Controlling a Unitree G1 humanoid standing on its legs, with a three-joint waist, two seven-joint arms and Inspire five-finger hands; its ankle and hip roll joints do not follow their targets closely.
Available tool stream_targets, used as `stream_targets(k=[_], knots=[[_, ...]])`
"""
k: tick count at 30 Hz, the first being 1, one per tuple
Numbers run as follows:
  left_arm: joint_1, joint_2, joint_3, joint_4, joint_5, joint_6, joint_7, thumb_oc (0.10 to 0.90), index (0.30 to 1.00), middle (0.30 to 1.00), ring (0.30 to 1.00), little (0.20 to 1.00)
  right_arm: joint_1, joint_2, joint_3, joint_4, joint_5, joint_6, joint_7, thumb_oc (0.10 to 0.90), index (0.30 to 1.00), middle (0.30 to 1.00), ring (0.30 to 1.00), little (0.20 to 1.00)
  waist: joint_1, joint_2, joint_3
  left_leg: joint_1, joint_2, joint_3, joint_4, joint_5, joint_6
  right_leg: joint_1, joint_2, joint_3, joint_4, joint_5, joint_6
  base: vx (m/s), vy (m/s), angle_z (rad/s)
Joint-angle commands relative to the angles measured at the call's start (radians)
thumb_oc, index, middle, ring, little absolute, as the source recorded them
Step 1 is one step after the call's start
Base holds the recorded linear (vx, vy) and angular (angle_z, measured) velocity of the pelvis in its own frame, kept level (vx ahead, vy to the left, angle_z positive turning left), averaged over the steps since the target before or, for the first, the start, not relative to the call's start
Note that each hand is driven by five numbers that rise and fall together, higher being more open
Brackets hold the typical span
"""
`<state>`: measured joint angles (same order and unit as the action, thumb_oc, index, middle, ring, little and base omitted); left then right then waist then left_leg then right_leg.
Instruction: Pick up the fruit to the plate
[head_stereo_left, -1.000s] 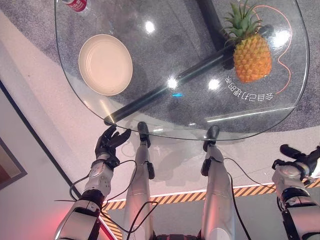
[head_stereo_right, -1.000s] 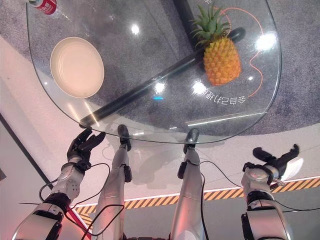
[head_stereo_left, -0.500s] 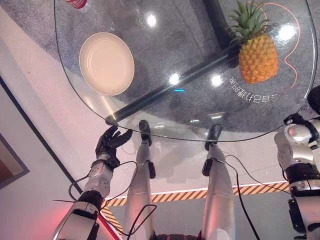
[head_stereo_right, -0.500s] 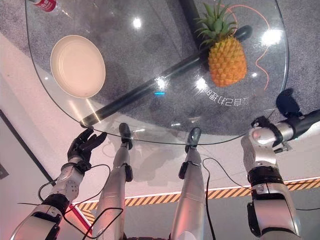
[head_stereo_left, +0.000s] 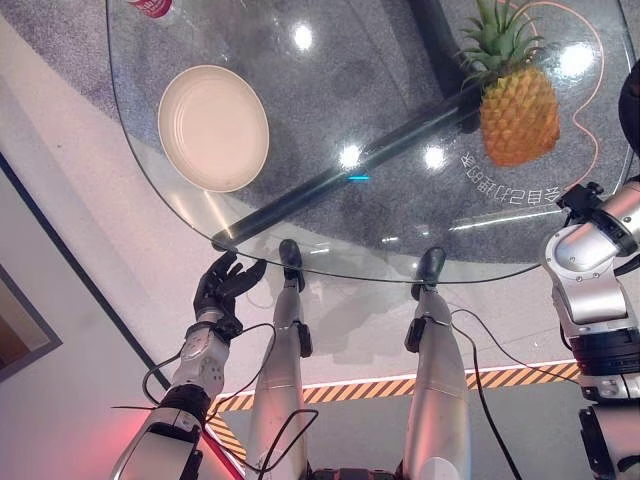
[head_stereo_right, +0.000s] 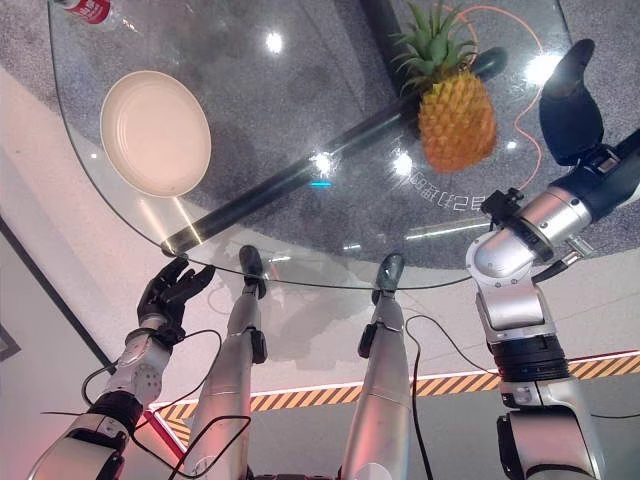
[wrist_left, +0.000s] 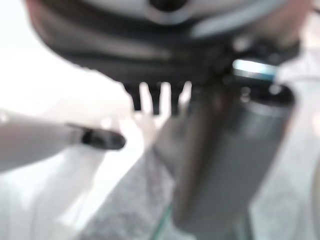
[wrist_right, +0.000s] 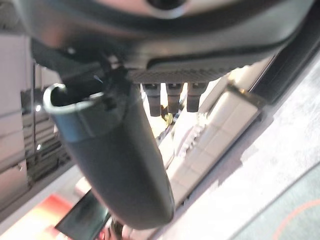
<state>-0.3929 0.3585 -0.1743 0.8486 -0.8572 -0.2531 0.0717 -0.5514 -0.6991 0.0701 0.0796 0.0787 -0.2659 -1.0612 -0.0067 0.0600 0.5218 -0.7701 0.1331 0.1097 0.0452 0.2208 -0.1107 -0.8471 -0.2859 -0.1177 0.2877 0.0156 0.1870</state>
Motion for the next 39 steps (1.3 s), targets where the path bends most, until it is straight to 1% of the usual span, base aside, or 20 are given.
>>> stream_targets(k=[1,3,7,12,17,25,27,31,33,35,37,39], knots=[[0.055,0.029,0.070,0.118,0.035,-0.005,0.106,0.800,0.900,0.900,0.900,0.900,0.003,-0.057,-0.012,-0.142,-0.050,-0.003,0.098,0.800,0.900,0.900,0.900,0.900,-0.020,-0.007,-0.002,0.004,0.021,-0.050,0.084,-0.085,-0.025,-0.002,-0.010,-0.052,-0.073,0.144,0.027,0.01,0.007,-0.05],[0.057,0.027,0.070,0.114,0.039,-0.003,0.108,0.800,0.900,0.900,0.900,0.900,0.007,-0.052,0.003,-0.152,-0.046,0.006,0.127,0.800,0.900,0.900,0.900,0.900,-0.020,-0.006,-0.002,0.004,0.021,-0.048,0.086,-0.085,-0.025,-0.001,-0.010,-0.052,-0.073,0.143,0.027,0.01,-0.001,-0.06],[0.058,0.014,0.055,0.109,0.044,-0.011,0.119,0.800,0.900,0.900,0.900,0.900,0.022,-0.035,0.060,-0.163,-0.021,0.016,0.223,0.800,0.900,0.900,0.900,0.900,-0.019,-0.006,-0.002,0.006,0.023,-0.039,0.082,-0.078,-0.025,0.000,-0.011,-0.053,-0.075,0.145,0.026,0.01,0.001,-0.02],[0.059,0.010,0.049,0.120,0.042,-0.017,0.116,0.800,0.900,0.900,0.900,0.900,0.037,-0.021,0.098,-0.190,-0.016,0.025,0.265,0.800,0.900,0.900,0.900,0.900,-0.021,-0.004,-0.002,0.008,0.023,-0.032,0.082,-0.075,-0.026,0.001,-0.010,-0.053,-0.074,0.144,0.024,0.00,0.000,0.00],[0.060,0.008,0.041,0.122,0.038,-0.016,0.114,0.800,0.900,0.900,0.900,0.900,0.036,-0.024,0.121,-0.202,0.008,0.039,0.275,0.800,0.900,0.900,0.900,0.900,-0.021,-0.001,-0.002,0.013,0.025,-0.025,0.078,-0.070,-0.028,0.002,-0.011,-0.053,-0.073,0.145,0.024,0.00,0.000,0.00],[0.052,0.010,0.031,0.119,0.035,-0.009,0.125,0.800,0.900,0.900,0.900,0.900,0.041,-0.029,0.138,-0.204,0.011,0.052,0.260,0.800,0.900,0.900,0.900,0.900,-0.022,0.000,-0.002,0.009,0.025,-0.022,0.081,-0.069,-0.028,-0.006,-0.012,-0.051,-0.068,0.146,0.024,0.00,0.000,0.00],[0.051,0.011,0.031,0.120,0.033,-0.008,0.125,0.800,0.900,0.900,0.900,0.900,0.040,-0.027,0.141,-0.203,0.007,0.067,0.253,0.800,0.900,0.900,0.900,0.900,-0.022,0.001,-0.002,0.010,0.026,-0.022,0.081,-0.069,-0.028,-0.007,-0.012,-0.051,-0.066,0.146,0.025,0.00,0.000,0.00],[0.048,0.016,0.030,0.128,0.029,-0.007,0.119,0.800,0.900,0.900,0.900,0.900,0.040,-0.036,0.146,-0.177,-0.034,0.106,0.201,0.800,0.900,0.900,0.900,0.900,-0.022,0.002,-0.002,0.007,0.027,-0.023,0.085,-0.068,-0.028,-0.010,-0.014,-0.050,-0.063,0.147,0.026,0.00,0.000,0.00],[0.046,0.017,0.027,0.125,0.029,-0.003,0.122,0.800,0.900,0.900,0.900,0.900,0.036,-0.043,0.148,-0.167,-0.079,0.156,0.170,0.800,0.900,0.900,0.900,0.900,-0.021,0.002,-0.002,0.007,0.027,-0.024,0.086,-0.070,-0.028,-0.011,-0.015,-0.051,-0.061,0.146,0.027,0.00,0.000,0.00],[0.046,0.020,0.029,0.123,0.032,0.002,0.121,0.800,0.900,0.900,0.900,0.900,0.033,-0.049,0.149,-0.155,-0.068,0.171,0.165,0.800,0.900,0.900,0.900,0.900,-0.020,0.003,-0.002,0.005,0.027,-0.025,0.088,-0.071,-0.027,-0.012,-0.015,-0.051,-0.060,0.146,0.027,0.00,0.000,0.00],[0.048,0.021,0.026,0.115,0.037,0.004,0.128,0.800,0.900,0.900,0.900,0.900,0.030,-0.056,0.150,-0.142,-0.062,0.202,0.152,0.800,0.900,0.900,0.900,0.900,-0.018,0.000,-0.002,0.000,0.027,-0.029,0.091,-0.073,-0.027,-0.013,-0.015,-0.053,-0.059,0.146,0.027,0.00,-0.017,0.00],[0.049,0.025,0.025,0.111,0.035,0.007,0.129,0.800,0.900,0.900,0.900,0.900,0.031,-0.059,0.152,-0.130,-0.060,0.214,0.142,0.800,0.900,0.900,0.900,0.900,-0.016,0.000,-0.002,-0.001,0.026,-0.030,0.091,-0.072,-0.026,-0.013,-0.017,-0.055,-0.059,0.148,0.028,0.00,-0.016,0.00]])
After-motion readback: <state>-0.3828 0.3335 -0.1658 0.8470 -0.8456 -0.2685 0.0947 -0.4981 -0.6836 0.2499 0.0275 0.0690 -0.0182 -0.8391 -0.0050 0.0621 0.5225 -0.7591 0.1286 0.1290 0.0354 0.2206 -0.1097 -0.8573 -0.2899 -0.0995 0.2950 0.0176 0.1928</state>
